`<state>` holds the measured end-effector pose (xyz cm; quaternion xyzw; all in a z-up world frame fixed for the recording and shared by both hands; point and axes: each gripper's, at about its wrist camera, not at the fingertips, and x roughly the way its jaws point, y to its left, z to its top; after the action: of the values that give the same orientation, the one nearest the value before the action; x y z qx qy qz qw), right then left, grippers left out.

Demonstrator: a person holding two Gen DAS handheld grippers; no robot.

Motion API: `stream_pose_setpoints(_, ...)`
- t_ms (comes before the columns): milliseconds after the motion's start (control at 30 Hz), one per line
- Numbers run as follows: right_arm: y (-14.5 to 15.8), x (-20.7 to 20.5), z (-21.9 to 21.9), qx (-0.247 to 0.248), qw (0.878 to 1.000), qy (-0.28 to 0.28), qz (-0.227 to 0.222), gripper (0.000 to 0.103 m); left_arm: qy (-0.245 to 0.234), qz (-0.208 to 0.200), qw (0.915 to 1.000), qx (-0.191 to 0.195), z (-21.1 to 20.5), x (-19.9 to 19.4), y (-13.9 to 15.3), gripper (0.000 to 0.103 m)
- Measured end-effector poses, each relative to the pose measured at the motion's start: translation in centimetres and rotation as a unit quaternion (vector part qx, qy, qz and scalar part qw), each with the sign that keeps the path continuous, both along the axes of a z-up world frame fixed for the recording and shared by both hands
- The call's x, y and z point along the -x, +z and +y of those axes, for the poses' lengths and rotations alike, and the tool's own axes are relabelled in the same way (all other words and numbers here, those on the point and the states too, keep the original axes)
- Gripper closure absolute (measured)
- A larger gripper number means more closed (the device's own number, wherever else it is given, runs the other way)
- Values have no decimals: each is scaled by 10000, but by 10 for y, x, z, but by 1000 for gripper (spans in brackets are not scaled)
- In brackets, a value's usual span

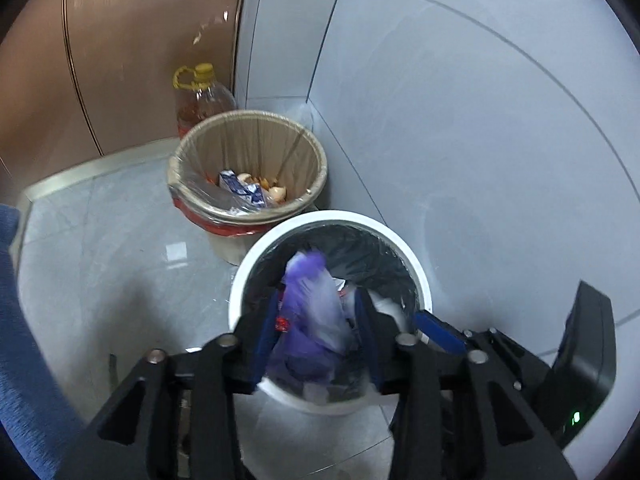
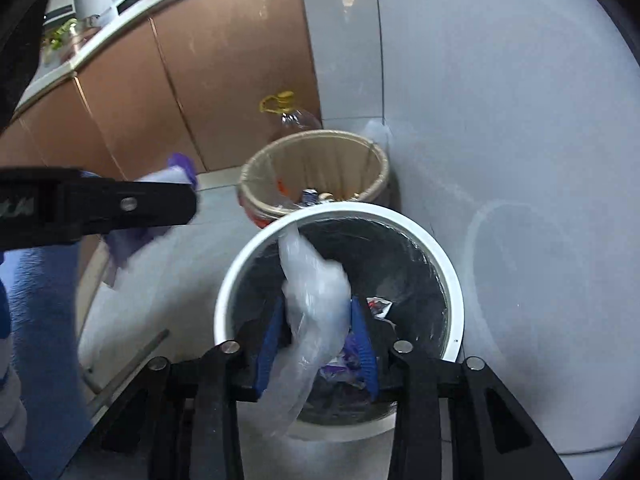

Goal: Collect trash
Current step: 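Carry both items over the white-rimmed bin and open both tools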

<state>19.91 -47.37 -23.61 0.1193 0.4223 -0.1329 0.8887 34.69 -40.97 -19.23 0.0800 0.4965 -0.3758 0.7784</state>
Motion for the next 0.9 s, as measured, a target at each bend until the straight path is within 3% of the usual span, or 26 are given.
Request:
stream_pose_setpoints(67,-1,0,-1,64,10000,-43,16,55,63,97,9999,74,-1,-4,-6,57)
stream_pose_setpoints(133,0,3,-2,84,9999,-76,10,55,154,218,9995,165,0,-8,-8,57)
stream_pose_setpoints(300,9,11,6,76,9999,-72,-76,54,286,-12,9992,280,13,0,8,57)
stream_pose_setpoints(567,54,41,43,142,9985,14,-534,46,778,-737,9929,507,68,45,69,57)
stream_pose_setpoints(833,103,73,86,305,9947,243,-956,38,1282,-1541,9770,730,139,102,123,56)
stream_pose_setpoints(900,118,82,99,351,9928,347,-1094,36,1391,-1699,9724,787,157,116,132,49)
